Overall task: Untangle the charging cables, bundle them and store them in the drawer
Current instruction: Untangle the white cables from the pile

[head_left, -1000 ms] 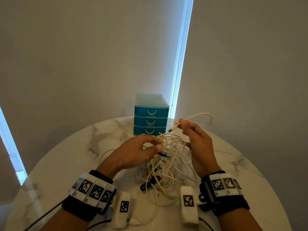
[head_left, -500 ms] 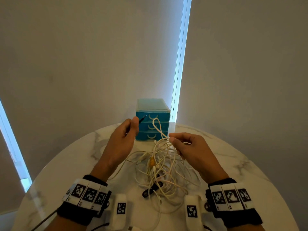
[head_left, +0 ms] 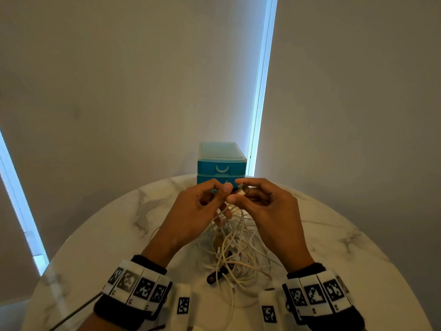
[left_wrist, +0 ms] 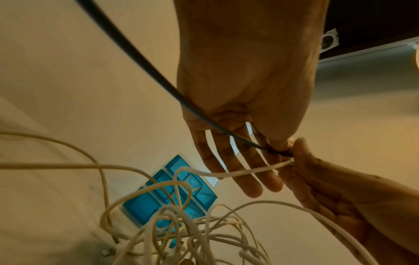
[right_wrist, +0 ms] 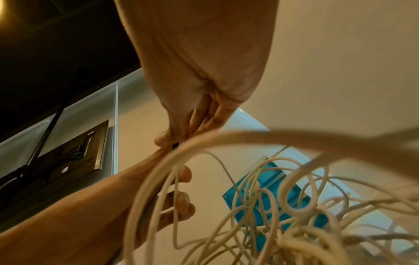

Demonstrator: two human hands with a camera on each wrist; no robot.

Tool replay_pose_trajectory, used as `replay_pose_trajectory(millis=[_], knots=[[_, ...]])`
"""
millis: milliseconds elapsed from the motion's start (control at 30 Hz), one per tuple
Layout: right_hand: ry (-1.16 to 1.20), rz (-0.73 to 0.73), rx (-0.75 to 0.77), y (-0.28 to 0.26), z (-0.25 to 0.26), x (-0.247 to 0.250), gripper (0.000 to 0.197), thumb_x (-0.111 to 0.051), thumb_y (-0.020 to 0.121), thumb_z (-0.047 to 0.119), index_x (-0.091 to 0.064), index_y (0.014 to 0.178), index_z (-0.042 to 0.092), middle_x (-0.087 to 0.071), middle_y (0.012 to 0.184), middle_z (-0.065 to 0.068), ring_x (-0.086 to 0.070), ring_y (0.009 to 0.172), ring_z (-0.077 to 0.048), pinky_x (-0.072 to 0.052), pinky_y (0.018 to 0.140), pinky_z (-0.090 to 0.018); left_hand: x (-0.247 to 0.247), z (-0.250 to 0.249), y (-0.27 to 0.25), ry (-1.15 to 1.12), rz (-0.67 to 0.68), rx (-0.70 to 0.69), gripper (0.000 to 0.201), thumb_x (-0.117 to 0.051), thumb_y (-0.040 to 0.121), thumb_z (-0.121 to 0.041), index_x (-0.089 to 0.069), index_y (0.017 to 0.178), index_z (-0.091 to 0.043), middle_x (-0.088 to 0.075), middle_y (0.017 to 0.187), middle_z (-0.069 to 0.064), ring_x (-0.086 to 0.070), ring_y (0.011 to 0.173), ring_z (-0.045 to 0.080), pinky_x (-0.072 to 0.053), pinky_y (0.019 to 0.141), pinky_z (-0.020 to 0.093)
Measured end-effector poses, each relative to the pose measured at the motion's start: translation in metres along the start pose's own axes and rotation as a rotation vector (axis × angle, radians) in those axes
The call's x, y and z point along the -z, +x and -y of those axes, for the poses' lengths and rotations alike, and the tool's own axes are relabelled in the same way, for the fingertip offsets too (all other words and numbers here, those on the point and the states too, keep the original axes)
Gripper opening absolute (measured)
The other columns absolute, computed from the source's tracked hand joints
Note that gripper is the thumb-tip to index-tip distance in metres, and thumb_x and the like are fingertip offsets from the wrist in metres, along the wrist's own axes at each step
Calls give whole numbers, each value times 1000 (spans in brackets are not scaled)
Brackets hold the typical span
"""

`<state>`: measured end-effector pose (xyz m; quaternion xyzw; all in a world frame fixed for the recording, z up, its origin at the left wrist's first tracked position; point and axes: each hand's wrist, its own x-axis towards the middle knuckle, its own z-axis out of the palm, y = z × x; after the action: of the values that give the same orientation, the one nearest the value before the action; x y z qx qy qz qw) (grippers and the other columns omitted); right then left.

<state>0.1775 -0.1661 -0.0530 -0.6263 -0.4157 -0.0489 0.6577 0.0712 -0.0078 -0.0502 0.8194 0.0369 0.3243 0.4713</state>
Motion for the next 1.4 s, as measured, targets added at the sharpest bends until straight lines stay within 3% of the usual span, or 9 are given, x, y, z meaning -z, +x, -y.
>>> replay_pose_trajectory(millis=[133,333,533,633,767,933,1100,1300,1400], knots=[[28,-32,-35,0,0,-4,41,-90,74,42,-79,108,23,-83,95,9,-80,93,-11,-66,89,-32,-2,-2,-1,-6,10,-13,34,-53,110,-46,-74,104,-19,-77,77,1,-75,66,19,-62,64,32],[215,-115,-87,3,4,3,26,-89,86,21,-79,107,10,-83,98,-5,-81,96,-21,-66,93,-42,2,-2,1,30,85,74,59,-32,110,-62,-74,107,-22,-72,72,1,-65,61,13,-54,65,25],[269,-247,-40,6,6,10,26,-88,85,22,-77,105,11,-82,98,-5,-79,97,-25,-65,95,-44,30,-4,17,291,253,-2,48,-69,86,-74,-74,97,-28,-75,89,-9,-72,86,14,-56,79,33],[383,-280,-10,8,10,16,26,-86,86,20,-76,107,8,-81,103,-10,-78,102,-27,-64,96,-42,54,-12,34,421,283,17,83,-29,87,-92,-77,91,-25,-75,86,-15,-72,89,7,-56,86,33],[535,-175,6,6,16,14,28,-78,87,20,-69,109,6,-82,111,-12,-78,110,-26,-63,92,-35,72,-22,55,537,320,122,102,8,101,-70,-74,80,-12,-77,98,-4,-69,108,13,-38,101,35],[780,16,-66,6,20,14,36,-73,87,27,-61,110,2,-79,110,-17,-76,110,-26,-62,95,-33,61,-9,79,849,429,299,76,-25,106,-72,-72,78,-19,-71,96,5,-64,91,22,-49,85,36],[927,84,-219,7,16,14,25,-60,98,20,-60,114,0,-75,107,-23,-76,106,-33,-64,93,-38,33,14,80,548,479,539,3,-73,100,-14,-71,100,-12,-69,91,-1,-66,72,8,-59,59,17],[1138,74,-393,9,8,19,18,-42,112,6,-60,117,4,-68,105,-17,-73,92,-29,-65,94,-42,21,30,85,702,413,528,16,-78,95,-26,-75,79,-24,-69,76,-7,-64,69,7,-50,54,18],[1292,12,-553,11,0,17,22,-39,107,3,-59,117,6,-56,85,-9,-53,66,-19,-58,64,-32,29,30,92,644,176,480,17,-82,90,-33,-84,85,-17,-75,76,1,-66,68,17,-50,59,24]])
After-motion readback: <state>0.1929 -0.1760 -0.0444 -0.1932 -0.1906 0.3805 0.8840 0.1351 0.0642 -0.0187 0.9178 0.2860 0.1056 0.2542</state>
